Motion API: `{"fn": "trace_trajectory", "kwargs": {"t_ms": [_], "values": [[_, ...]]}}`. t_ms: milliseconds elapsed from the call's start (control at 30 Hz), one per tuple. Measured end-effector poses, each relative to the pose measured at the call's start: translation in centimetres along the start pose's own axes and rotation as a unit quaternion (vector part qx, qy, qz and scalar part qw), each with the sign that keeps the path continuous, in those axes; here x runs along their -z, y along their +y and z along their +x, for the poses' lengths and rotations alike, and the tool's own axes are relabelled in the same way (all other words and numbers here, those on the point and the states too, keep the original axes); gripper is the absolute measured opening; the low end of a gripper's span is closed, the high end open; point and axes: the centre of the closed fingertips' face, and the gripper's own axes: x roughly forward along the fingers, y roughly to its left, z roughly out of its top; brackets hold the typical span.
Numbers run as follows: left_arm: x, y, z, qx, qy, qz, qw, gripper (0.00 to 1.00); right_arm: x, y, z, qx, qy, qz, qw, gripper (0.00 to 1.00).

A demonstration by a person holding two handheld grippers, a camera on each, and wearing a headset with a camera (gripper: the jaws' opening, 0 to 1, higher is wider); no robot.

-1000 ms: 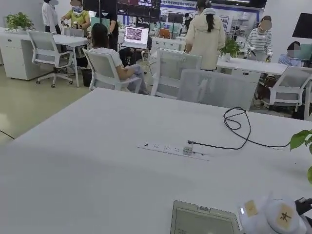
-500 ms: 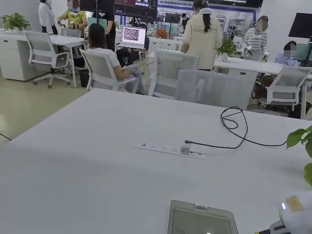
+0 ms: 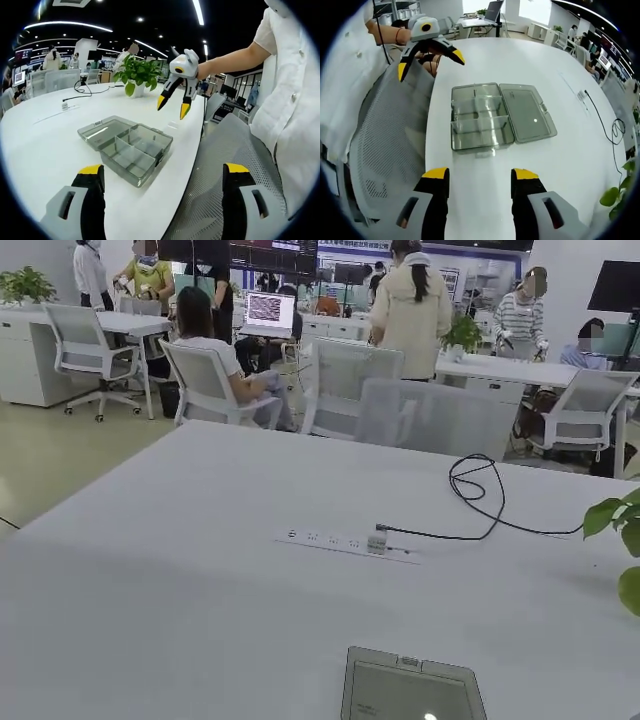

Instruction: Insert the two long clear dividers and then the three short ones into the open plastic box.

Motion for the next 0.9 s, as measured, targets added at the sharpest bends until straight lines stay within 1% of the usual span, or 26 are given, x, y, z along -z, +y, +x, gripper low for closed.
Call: {"fn": "trace_trajectory", "kwargs": {"t_ms": [167, 267, 400, 433, 467, 500, 533, 567, 700, 800, 900], "values": [[0.2, 0.1, -0.2, -0.001, 0.004, -0.003, 1.0000, 1.00, 2.8, -0.2, -0.2, 0.000, 0.022, 0.004, 0.9998, 0.51], [0.3, 0.2, -0.4, -0.002, 0.004, -0.004, 1.0000, 1.00, 5.1, -0.5, -0.2, -0.003, 0.045, 0.005, 0.9990, 0.53], [0.4, 0.3, -0.5, -0.004, 0.006, -0.005, 1.0000, 1.00, 7.6, -0.7, 0.0, -0.006, 0.071, 0.000, 0.9975, 0.53], [0.4, 0.3, -0.5, -0.004, 0.005, -0.005, 1.0000, 1.00, 8.6, -0.8, 0.0, -0.006, 0.085, -0.009, 0.9963, 0.53], [0.4, 0.3, -0.5, -0.004, 0.005, -0.005, 1.0000, 1.00, 8.9, -0.8, 0.0, -0.007, 0.091, -0.015, 0.9957, 0.53], [0.4, 0.3, -0.6, -0.005, 0.006, -0.005, 1.0000, 1.00, 9.8, -0.9, 0.1, -0.011, 0.104, -0.031, 0.9940, 0.53], [0.4, 0.3, -0.6, -0.005, 0.007, -0.005, 1.0000, 1.00, 10.3, -0.8, 0.2, -0.013, 0.112, -0.035, 0.9930, 0.53], [0.4, 0.3, -0.6, -0.004, 0.008, -0.005, 1.0000, 1.00, 11.1, -0.8, 0.3, -0.016, 0.126, -0.041, 0.9911, 0.53], [0.4, 0.3, -0.7, -0.006, 0.007, -0.008, 0.9999, 1.00, 13.0, -1.2, 0.8, -0.013, 0.150, -0.065, 0.9865, 0.52], [0.5, 0.4, -0.8, -0.007, 0.008, -0.008, 0.9999, 1.00, 13.7, -1.4, 1.2, -0.015, 0.159, -0.067, 0.9849, 0.52], [0.6, 0.4, -0.8, -0.008, 0.009, -0.009, 0.9999, 1.00, 14.0, -1.5, 1.6, -0.015, 0.163, -0.076, 0.9835, 0.50]]}}
